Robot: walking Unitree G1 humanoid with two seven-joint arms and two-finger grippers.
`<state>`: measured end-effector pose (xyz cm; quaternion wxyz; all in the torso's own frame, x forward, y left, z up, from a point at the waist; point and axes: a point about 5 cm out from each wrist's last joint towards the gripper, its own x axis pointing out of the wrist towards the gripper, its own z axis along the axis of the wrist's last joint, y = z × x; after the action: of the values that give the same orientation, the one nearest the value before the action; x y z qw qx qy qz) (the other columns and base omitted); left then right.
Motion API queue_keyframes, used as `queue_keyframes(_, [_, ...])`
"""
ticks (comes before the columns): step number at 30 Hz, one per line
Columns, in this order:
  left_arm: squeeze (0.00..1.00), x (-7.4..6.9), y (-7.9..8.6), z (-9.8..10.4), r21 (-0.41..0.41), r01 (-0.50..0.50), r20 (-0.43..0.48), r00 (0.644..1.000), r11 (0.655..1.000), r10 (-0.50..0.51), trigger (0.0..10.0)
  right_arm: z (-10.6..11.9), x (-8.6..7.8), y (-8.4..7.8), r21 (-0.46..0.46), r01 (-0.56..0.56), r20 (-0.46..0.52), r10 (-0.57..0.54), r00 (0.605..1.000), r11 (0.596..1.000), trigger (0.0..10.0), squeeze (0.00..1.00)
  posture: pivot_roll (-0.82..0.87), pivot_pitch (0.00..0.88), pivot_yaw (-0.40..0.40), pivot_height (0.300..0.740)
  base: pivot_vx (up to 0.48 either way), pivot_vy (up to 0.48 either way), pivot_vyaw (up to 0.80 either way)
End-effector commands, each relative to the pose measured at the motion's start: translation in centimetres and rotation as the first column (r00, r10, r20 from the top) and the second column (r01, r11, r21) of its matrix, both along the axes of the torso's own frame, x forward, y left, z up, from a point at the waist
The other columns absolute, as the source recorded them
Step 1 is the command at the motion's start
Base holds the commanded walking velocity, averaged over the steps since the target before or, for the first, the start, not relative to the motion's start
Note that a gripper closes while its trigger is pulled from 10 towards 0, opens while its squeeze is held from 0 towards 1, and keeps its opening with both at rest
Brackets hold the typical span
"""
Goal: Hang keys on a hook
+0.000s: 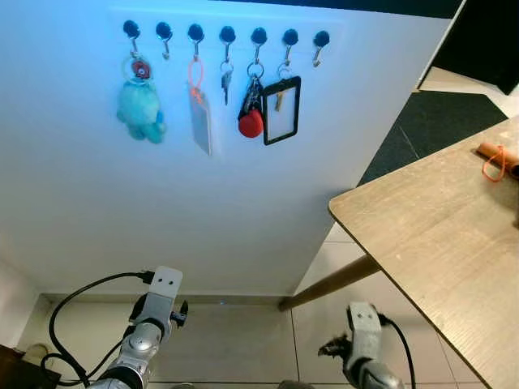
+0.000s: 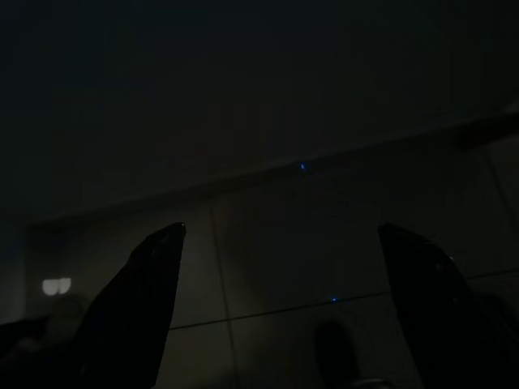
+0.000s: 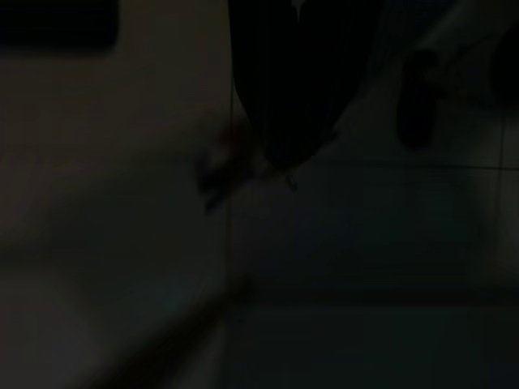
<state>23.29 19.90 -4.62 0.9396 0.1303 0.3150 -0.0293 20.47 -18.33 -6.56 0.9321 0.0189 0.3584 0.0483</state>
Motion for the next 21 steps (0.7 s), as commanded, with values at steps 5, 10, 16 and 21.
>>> queue_keyframes(5, [0.00, -0.2, 0.6, 0.1, 0.023, 0.015, 0.017, 1.000, 1.000, -0.015, 10.0, 1.7, 2.0, 2.4, -0.012, -0.200, 0.136, 0.200, 0.970, 0.980, 10.0, 0.00, 0.05, 0.040, -0.048, 0.740, 0.000, 0.000, 0.00])
queue_keyframes(10, [0.00, -0.3, 0.8, 0.1, 0.010, 0.010, 0.015, 1.000, 1.000, -0.010, 10.0, 5.4, 5.4, 7.2, 0.042, -0.390, 0.358, 0.350, 0.865, 0.920, 10.0, 0.00, 0.05, 0.039, -0.049, 0.740, 0.000, 0.000, 0.00])
queue_keyframes(16, [0.00, 0.4, 0.7, 1.4, -0.082, 0.049, 0.142, 0.989, 0.995, -0.037, 10.0, 11.6, 8.3, 9.6, 0.015, -0.411, 0.632, 0.310, 0.710, 0.912, 10.0, 0.00, 0.05, 0.052, -0.061, 0.740, 0.000, 0.000, 0.00])
queue_keyframes(21, [0.00, 0.8, 0.6, 2.9, -0.130, 0.148, 0.260, 0.959, 0.980, -0.111, 10.0, 14.6, 8.9, 9.4, 0.013, -0.380, 0.727, 0.252, 0.639, 0.925, 10.0, 0.00, 0.05, 0.069, -0.068, 0.740, 0.000, 0.000, 0.00])
